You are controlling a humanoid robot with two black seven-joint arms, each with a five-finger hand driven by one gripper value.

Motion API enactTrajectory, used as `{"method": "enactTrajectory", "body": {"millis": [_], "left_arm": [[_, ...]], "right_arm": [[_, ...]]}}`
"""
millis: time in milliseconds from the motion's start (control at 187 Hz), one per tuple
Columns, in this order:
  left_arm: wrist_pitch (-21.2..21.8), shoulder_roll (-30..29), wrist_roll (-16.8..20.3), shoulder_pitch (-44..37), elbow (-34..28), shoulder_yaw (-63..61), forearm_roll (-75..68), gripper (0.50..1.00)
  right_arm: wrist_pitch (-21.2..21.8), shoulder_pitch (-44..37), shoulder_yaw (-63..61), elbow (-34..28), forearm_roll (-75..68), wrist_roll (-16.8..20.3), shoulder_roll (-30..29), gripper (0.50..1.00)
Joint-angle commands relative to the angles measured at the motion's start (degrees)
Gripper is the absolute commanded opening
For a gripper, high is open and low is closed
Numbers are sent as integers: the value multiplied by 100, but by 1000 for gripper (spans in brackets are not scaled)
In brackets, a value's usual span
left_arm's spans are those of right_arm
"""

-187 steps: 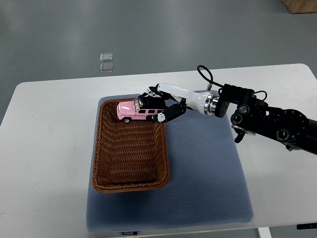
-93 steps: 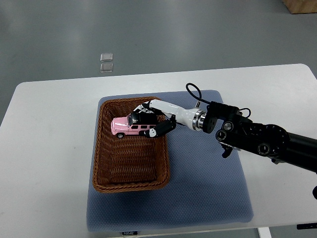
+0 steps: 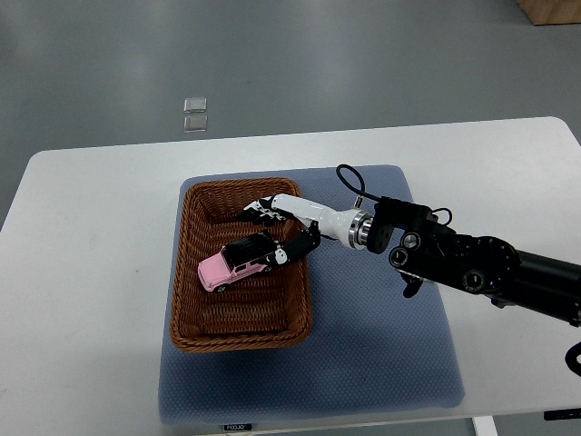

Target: Place pink car in brown basket

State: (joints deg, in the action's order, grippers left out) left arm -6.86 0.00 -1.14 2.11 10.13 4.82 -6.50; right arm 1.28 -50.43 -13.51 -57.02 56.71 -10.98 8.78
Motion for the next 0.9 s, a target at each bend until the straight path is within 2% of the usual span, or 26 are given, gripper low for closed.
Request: {"method": "enactTrajectory", "body": {"millis": [0,188,252,311,461,675,761,825,895], "left_arm": [[1,0,0,0,-2,2,0,1000],[1,0,0,0,7,-7,0,1000],[1,0,0,0,7,-7,0,1000],[1,0,0,0,7,-7,0,1000],[1,0,0,0,7,-7,0,1000],[1,0,0,0,16,-16,0,1000],[1,0,0,0,16,-25,0,1000],[1,0,0,0,16,-16,0,1000],[1,0,0,0,16,-16,0,1000]], "right_arm": [[-13,-28,-144,7,-37,-9,53,848],[-57,130,-1567,16,-292,-9,176,858],[-31,455,-2139,25,-705,-9,194,864],[-48,745,-2674,33,-1170,-9,176,901],[31,1483,-3940,33,-2322,-18,106,903],[75,1914,-4485,280,-3597,-62,115,903],[294,1958,-4494,491,-4063,-326,115,903],[689,1958,-4494,684,-4466,-607,115,903],[1041,1967,-4494,868,-4809,-695,106,903]]}}
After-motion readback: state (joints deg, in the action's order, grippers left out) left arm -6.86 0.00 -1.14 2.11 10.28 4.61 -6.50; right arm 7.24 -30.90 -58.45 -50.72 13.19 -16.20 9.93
